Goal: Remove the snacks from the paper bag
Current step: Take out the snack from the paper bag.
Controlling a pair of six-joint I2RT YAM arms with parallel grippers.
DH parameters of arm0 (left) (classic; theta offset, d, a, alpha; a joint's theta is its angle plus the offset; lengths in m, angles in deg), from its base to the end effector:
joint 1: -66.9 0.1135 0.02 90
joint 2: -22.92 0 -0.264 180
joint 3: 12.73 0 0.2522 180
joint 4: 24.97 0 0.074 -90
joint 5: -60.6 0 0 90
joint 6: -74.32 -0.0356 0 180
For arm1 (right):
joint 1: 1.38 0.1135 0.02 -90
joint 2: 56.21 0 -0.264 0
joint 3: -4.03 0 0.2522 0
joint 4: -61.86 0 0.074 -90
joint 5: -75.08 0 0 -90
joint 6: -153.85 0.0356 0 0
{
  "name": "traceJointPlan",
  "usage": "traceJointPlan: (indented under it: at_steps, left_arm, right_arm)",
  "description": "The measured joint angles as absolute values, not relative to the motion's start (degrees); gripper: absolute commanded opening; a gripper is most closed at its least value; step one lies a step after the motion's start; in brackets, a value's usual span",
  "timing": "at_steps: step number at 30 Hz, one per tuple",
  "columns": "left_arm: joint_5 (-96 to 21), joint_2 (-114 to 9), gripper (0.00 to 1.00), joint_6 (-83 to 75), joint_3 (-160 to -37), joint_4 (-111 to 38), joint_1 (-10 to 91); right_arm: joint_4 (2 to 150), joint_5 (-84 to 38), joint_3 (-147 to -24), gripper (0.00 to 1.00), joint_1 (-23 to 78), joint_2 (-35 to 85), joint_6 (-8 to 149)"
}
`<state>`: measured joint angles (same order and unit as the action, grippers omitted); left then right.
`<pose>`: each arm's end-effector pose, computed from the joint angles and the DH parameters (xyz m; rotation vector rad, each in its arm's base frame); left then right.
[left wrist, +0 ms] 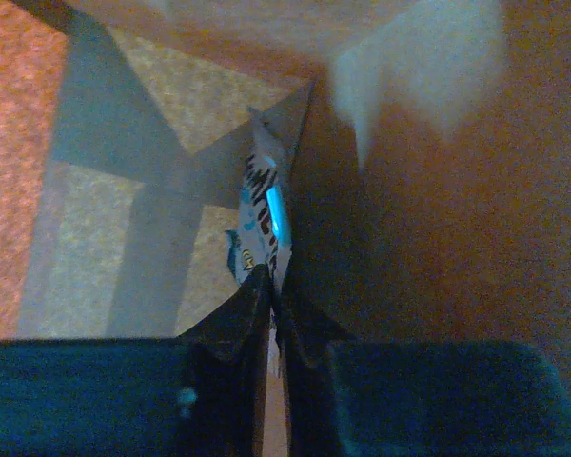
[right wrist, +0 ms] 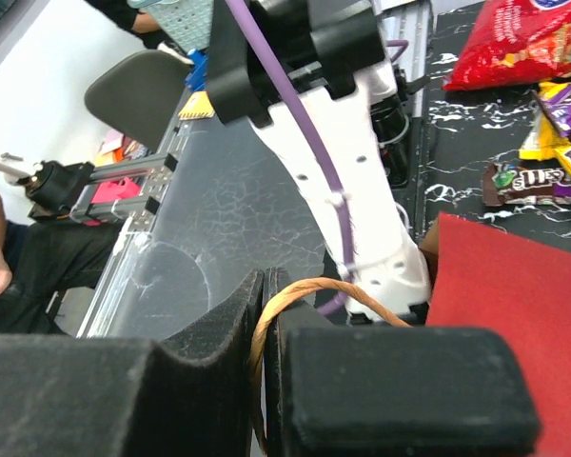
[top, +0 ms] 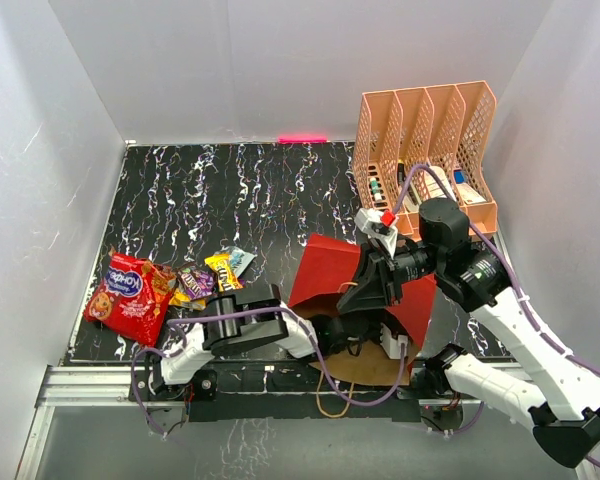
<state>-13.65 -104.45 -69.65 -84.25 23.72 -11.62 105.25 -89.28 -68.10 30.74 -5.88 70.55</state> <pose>0.0949 -0.4187 0.1011 1.4545 0.8641 -0.0880 0.1201 0.1159 0.3796 -1.2928 1.5415 1.6832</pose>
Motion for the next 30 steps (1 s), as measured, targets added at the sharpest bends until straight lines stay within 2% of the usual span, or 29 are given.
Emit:
traceJointPlan:
  at_steps: [16, 21, 26, 30]
  left_arm:
    - [-18.0, -77.3, 0.0, -60.2, -71.8, 5.8, -15.4]
    - [-20.9, -68.8, 0.0, -56.1, -70.7, -6.8, -17.7]
    - [-24.1, -54.7, 0.0, -47.6, -70.7, -20.3, -18.6]
    - [-24.8, -43.3, 0.0, -38.5, -76.5, -33.9, -18.7]
  right_arm:
    - [100.5, -78.0, -67.8, 0.07, 30.7, -9.1, 73.7]
    - [99.5, -74.1, -66.1, 0.07, 30.7, -9.4, 74.6]
    - [99.5, -67.6, -66.0, 0.07, 30.7, -9.5, 75.9]
    - [99.0, -62.5, -66.0, 0.07, 30.7, -9.4, 79.8]
